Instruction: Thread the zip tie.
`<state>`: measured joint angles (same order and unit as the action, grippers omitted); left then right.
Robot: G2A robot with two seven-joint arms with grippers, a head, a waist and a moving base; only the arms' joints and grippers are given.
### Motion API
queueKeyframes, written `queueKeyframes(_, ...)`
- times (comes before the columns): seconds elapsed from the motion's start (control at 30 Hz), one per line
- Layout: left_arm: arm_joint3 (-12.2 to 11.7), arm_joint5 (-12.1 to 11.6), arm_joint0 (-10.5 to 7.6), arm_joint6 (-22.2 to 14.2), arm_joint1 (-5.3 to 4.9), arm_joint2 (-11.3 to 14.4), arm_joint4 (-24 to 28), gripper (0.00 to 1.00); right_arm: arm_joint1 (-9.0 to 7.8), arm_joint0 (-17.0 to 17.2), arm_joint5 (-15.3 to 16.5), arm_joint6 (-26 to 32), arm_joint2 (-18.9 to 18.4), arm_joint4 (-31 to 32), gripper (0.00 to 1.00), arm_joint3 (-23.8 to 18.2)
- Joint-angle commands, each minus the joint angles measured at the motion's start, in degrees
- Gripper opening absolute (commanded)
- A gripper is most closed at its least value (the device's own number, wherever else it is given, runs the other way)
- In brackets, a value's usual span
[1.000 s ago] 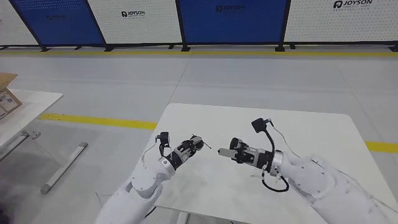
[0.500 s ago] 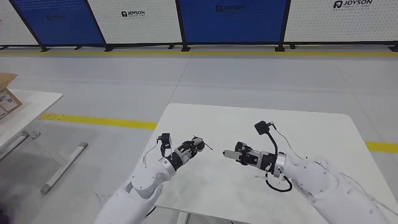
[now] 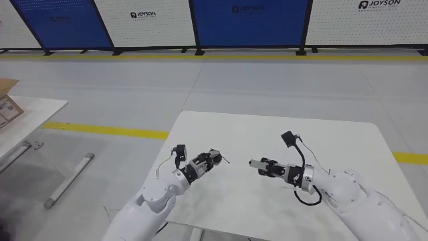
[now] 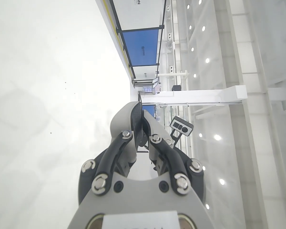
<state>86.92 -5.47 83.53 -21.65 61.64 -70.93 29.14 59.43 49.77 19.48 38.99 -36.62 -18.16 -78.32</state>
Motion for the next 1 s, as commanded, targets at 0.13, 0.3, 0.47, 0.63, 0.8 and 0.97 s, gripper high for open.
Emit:
queueKeyframes(0.13,0.51,-0.16,0.14,0.52,0.13,0.30,0.54,0.00,0.15,0.24,-1.31,-0.56,0.05,2.17,1.00,-0.58)
queueKeyframes(0.3,1.85,-0.90,1.01,0.33,0.47,0.35,4.51,0.00,1.82,-1.17,-0.51,0.45,1.07,1.48,1.00,3.16)
queueKeyframes(0.47,2.51,-0.82,1.21,0.64,0.61,0.46,4.70,0.00,4.98,-4.34,0.00,3.23,4.05,-0.38,1.00,7.23)
queueKeyframes(0.63,1.81,-0.49,0.44,1.02,0.88,1.22,4.88,0.00,7.16,-6.14,0.00,5.18,5.61,-2.32,1.00,10.36)
queueKeyframes(0.8,1.81,-0.49,0.44,1.02,0.88,1.22,4.88,0.00,7.16,-6.14,0.00,5.18,5.61,-2.32,1.00,10.36)
queueKeyframes(0.97,2.13,-0.40,0.39,1.80,1.12,1.71,5.94,0.00,7.31,-4.94,-0.66,3.16,4.89,-1.06,1.00,9.68)
